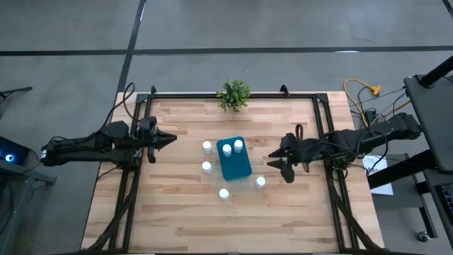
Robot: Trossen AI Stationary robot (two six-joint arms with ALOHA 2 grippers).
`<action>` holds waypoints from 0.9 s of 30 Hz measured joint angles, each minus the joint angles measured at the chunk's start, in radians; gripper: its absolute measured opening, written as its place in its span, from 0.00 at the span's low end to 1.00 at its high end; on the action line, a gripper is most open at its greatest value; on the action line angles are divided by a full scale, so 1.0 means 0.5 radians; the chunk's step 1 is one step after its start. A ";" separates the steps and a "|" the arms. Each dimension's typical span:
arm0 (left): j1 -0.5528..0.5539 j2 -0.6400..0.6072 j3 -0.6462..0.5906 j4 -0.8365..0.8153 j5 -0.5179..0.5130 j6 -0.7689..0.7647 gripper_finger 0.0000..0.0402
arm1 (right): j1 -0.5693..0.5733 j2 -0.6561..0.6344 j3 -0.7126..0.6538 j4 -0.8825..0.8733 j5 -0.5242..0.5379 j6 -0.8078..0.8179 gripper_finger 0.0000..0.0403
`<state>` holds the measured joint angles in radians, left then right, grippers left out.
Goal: Pick and place pill bottles into a basket
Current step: Put the white medicine bottle into the blue bin
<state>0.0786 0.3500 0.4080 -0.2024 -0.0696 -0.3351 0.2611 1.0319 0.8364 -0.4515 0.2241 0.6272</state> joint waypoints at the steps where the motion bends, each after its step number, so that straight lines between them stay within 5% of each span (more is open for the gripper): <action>1: 0.000 0.000 0.000 0.000 0.001 0.000 0.02 | 0.000 0.040 0.030 -0.050 -0.002 0.002 0.44; 13: 0.000 -0.033 0.000 0.005 0.001 -0.005 0.02 | 0.001 0.404 0.300 -0.350 -0.201 -0.005 0.54; 27: 0.000 -0.050 0.000 0.004 0.008 -0.005 0.02 | 0.001 0.468 0.323 -0.409 -0.204 0.147 0.54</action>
<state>0.0784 0.3248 0.4080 -0.2005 -0.0654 -0.3375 0.2615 1.2659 0.9981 -0.6560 0.1221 0.7008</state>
